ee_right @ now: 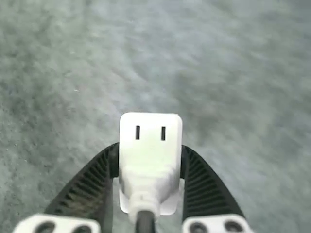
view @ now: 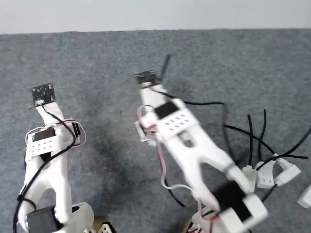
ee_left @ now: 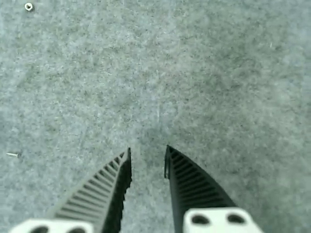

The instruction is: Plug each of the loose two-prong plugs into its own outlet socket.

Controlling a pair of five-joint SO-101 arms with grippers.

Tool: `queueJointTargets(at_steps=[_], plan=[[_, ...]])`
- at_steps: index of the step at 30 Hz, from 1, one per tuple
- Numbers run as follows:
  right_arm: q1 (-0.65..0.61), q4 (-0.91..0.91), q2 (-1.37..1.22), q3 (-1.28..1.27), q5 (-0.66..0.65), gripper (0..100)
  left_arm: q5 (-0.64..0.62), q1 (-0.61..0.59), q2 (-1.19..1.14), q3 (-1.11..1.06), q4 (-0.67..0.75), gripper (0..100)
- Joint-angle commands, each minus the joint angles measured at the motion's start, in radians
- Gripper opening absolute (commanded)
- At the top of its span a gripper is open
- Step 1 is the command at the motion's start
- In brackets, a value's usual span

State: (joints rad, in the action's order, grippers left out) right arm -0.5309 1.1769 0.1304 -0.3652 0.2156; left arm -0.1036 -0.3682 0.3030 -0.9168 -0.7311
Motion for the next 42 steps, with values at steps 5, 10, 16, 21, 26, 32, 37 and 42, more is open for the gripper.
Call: queueJointTargets(at_steps=[5, 10, 16, 21, 26, 32, 37, 42], plan=[[0.278, 0.012, 0.438, -0.190, -0.129, 0.9, 0.084, 0.068, 0.143, -0.064, 0.021, 8], [0.578, 0.013, 0.541, -0.273, -0.198, 0.9, 0.120, 0.120, 0.381, -0.243, 0.074, 8], [0.839, 0.013, 0.541, -0.334, -0.285, 0.9, 0.124, 0.186, 0.598, -0.380, 0.061, 8], [0.935, 0.012, 0.541, -0.376, -0.344, 5.9, 0.126, 0.190, 0.698, -0.401, -0.028, 8], [0.954, 0.016, 0.553, -0.405, -0.344, 28.8, 0.126, 0.222, 0.783, -0.460, -0.037, 8], [0.954, 0.199, 0.633, -0.328, -0.344, 30.2, 0.127, 0.233, 0.937, -0.522, -0.074, 8], [0.954, 0.249, 0.759, -0.342, -0.342, 20.4, 0.127, 0.235, 1.053, -0.545, -0.146, 8], [0.905, 0.219, 0.920, -0.437, -0.359, 1.9, 0.127, 0.235, 1.158, -0.578, -0.195, 8]])
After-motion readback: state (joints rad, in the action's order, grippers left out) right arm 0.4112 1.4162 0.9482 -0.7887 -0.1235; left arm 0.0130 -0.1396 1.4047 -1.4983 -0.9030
